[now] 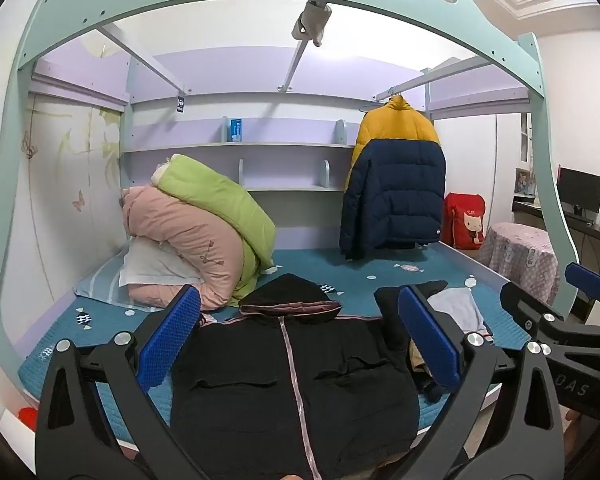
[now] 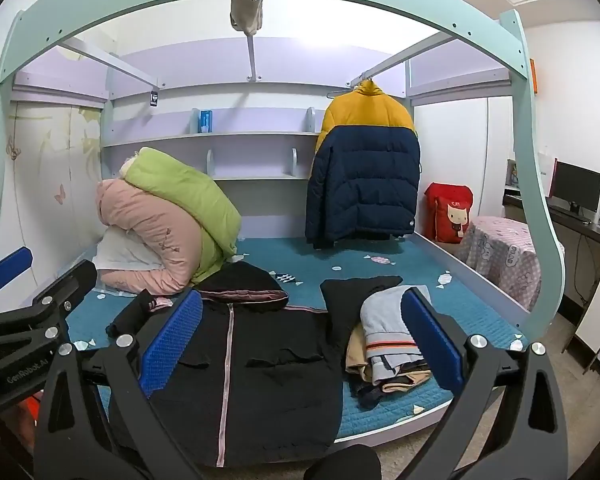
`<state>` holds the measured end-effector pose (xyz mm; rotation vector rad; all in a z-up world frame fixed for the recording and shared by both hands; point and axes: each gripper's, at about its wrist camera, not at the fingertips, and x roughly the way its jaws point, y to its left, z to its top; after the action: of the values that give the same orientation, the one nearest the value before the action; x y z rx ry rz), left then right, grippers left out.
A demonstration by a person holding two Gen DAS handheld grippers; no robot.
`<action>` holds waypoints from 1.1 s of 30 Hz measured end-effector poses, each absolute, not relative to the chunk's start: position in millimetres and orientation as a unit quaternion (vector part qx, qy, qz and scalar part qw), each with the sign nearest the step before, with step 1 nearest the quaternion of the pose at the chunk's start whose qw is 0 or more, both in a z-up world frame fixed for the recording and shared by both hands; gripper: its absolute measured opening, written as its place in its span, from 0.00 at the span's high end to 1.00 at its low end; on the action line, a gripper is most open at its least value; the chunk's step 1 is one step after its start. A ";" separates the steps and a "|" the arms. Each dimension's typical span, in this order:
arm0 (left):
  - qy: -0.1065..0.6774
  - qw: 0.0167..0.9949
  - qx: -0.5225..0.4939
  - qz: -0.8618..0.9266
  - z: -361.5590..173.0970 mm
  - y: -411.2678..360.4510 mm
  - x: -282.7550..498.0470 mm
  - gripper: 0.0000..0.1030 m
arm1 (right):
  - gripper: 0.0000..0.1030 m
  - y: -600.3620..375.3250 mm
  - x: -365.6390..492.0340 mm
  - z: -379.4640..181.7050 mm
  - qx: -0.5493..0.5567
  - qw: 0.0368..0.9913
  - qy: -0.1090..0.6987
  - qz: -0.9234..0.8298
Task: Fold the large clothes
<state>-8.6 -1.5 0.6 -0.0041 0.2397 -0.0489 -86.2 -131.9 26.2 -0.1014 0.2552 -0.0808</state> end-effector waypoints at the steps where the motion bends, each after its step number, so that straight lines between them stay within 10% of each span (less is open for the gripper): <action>1: 0.120 0.992 -0.002 -0.026 1.0 0.7 -8.1 0.04 | 0.07 -131.2 -86.5 26.8 -0.051 0.990 0.126 -0.039; 33: 0.116 0.993 -0.003 -0.019 12.6 9.1 -7.6 0.04 | 0.07 -127.2 -88.4 31.9 -0.049 0.991 0.118 -0.036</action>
<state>-7.6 9.1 12.6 -0.0060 0.2332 -0.0376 -88.4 -127.2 31.9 -0.0979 0.2376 -0.0715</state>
